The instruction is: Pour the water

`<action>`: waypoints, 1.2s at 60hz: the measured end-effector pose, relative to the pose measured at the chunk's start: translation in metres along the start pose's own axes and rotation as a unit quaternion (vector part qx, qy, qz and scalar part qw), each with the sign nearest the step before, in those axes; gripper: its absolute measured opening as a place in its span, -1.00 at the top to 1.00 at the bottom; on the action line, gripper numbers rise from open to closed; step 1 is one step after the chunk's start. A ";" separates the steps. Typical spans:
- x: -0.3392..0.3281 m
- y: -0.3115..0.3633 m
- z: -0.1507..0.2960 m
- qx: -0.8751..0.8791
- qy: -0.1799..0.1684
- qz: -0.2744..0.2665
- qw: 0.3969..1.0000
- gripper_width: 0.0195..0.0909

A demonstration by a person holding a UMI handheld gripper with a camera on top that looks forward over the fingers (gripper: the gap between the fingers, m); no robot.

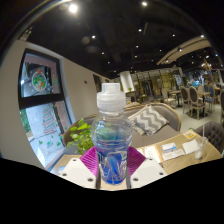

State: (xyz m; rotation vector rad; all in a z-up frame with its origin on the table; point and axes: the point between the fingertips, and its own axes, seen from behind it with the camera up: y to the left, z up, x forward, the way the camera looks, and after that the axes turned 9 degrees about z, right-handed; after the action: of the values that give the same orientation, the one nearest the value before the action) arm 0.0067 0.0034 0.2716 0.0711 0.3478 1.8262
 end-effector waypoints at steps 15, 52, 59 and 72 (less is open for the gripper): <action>-0.010 -0.094 -0.109 -0.084 0.098 -0.068 0.989 0.60; -0.033 -0.124 -0.181 -0.052 0.172 -0.088 0.980 -0.83; -0.064 -0.113 -0.171 -0.056 0.198 -0.101 0.973 -0.86; -0.147 -0.064 -0.137 -0.047 0.234 -0.123 0.963 -0.85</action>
State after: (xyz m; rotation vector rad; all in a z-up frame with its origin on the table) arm 0.0772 -0.1477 0.1423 -0.4597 0.5719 1.5952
